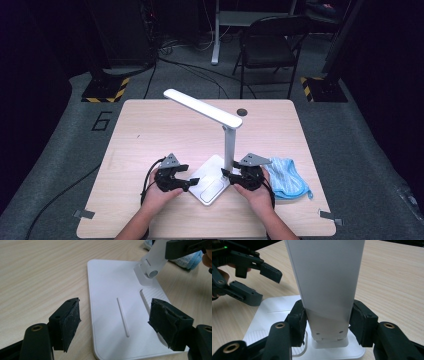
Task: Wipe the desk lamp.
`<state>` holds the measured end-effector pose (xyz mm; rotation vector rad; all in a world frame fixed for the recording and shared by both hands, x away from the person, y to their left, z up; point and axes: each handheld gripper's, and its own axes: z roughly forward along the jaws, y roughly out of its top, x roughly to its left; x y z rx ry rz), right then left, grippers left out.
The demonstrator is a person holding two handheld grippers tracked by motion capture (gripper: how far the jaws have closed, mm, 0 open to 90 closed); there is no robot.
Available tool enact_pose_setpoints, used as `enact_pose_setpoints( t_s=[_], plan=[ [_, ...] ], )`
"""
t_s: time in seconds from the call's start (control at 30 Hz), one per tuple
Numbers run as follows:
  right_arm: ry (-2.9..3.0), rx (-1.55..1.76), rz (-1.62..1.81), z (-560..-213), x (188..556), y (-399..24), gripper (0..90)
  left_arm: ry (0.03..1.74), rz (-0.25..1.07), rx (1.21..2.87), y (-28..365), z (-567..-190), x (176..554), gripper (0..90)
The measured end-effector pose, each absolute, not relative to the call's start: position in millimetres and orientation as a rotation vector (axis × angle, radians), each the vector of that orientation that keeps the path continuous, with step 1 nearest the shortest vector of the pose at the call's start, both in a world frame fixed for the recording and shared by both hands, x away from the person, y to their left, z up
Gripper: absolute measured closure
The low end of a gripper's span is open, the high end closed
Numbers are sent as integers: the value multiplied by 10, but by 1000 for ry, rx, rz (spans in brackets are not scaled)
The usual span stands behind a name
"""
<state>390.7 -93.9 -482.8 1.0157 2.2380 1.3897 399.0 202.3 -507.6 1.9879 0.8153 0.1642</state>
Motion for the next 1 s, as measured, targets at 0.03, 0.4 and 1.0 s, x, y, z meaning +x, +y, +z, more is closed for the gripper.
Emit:
enact_pose_setpoints(
  t_s=[0.03,0.4,1.0],
  plan=[
    [2244,1016,1386,-4825,3907,-941,502,818,171,1989,2017,-5098,3997,244],
    [2199,1025,1357,-4819,3797,-950,500,819,177,2019,1930,-5170,4000,217],
    [2198,1025,1370,-4796,3808,-955,480,805,187,2082,1789,-5240,3998,187]
  ],
)
